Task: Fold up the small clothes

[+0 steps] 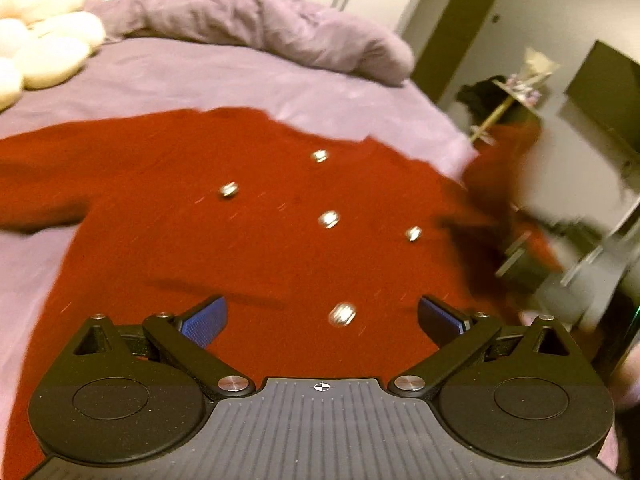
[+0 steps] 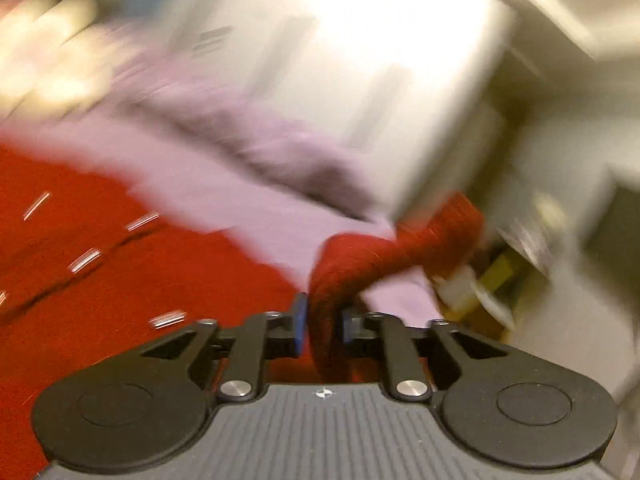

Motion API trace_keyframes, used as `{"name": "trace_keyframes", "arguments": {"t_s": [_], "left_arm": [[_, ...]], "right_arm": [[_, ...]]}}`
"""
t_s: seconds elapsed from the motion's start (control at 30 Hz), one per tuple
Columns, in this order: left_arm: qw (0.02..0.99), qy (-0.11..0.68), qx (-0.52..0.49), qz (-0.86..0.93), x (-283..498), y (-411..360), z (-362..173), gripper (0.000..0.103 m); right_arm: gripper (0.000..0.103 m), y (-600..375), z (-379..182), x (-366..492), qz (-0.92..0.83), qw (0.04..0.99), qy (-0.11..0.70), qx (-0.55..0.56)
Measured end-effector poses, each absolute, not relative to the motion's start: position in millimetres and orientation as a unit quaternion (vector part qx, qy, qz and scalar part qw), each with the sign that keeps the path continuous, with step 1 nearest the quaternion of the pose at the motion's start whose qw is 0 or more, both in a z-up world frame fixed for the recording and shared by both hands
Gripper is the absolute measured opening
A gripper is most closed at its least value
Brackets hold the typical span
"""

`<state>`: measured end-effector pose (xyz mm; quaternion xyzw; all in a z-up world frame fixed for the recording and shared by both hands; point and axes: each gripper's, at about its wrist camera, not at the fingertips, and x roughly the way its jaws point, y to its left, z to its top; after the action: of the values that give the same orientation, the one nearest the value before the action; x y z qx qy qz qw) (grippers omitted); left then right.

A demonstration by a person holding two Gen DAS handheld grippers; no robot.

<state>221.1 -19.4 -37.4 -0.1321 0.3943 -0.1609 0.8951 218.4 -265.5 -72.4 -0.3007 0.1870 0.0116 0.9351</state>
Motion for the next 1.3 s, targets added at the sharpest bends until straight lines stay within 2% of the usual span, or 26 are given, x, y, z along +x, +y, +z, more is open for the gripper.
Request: {"name": "trace_keyframes", "arguments": {"t_s": [0.03,0.17,0.33,0.4,0.47,0.53,0.63,0.67,0.7,0.77,0.97,1.13,1.23,1.3], "left_arm": [[0.889,0.401,-0.143,-0.170,231,-22,-40,0.103],[0.868,0.416,-0.186,-0.199,266,-34,-52,0.103],[0.834,0.450,-0.243,-0.207,318,-54,-78,0.103],[0.819,0.467,-0.265,-0.204,336,-62,-91,0.100],[0.811,0.480,-0.273,-0.193,349,-67,-100,0.082],[0.801,0.488,-0.284,-0.199,356,-73,-106,0.070],[0.792,0.503,-0.283,-0.199,366,-86,-115,0.061],[0.792,0.507,-0.275,-0.202,369,-91,-117,0.049],[0.792,0.510,-0.266,-0.204,371,-95,-118,0.044],[0.798,0.508,-0.249,-0.209,374,-99,-115,0.028],[0.840,0.439,-0.222,-0.230,372,-69,-71,0.024],[0.896,0.381,-0.149,-0.172,369,-13,-38,0.024],[0.913,0.380,-0.101,-0.108,372,12,-45,0.025],[0.909,0.395,-0.095,-0.090,374,24,-60,0.032]], "right_arm": [[0.044,-256,-81,217,0.029,0.930,0.200,-0.307],[0.044,-259,-88,205,0.029,0.942,0.240,-0.234],[0.043,-306,-78,177,0.027,0.960,0.275,-0.054],[0.043,-328,-78,172,0.032,0.958,0.283,0.016],[0.043,-351,-74,170,0.038,0.954,0.286,0.085],[0.043,-367,-72,169,0.042,0.949,0.285,0.132],[0.043,-381,-74,163,0.046,0.940,0.282,0.190],[0.043,-385,-76,166,0.046,0.936,0.281,0.205],[0.043,-387,-79,169,0.046,0.933,0.283,0.218],[0.043,-392,-85,175,0.046,0.922,0.289,0.253],[0.040,-413,-101,188,0.052,0.873,0.273,0.401],[0.040,-413,-108,209,0.037,0.860,0.260,0.438],[0.040,-403,-112,225,0.032,0.857,0.270,0.437],[0.040,-398,-114,233,0.028,0.855,0.279,0.437]]}}
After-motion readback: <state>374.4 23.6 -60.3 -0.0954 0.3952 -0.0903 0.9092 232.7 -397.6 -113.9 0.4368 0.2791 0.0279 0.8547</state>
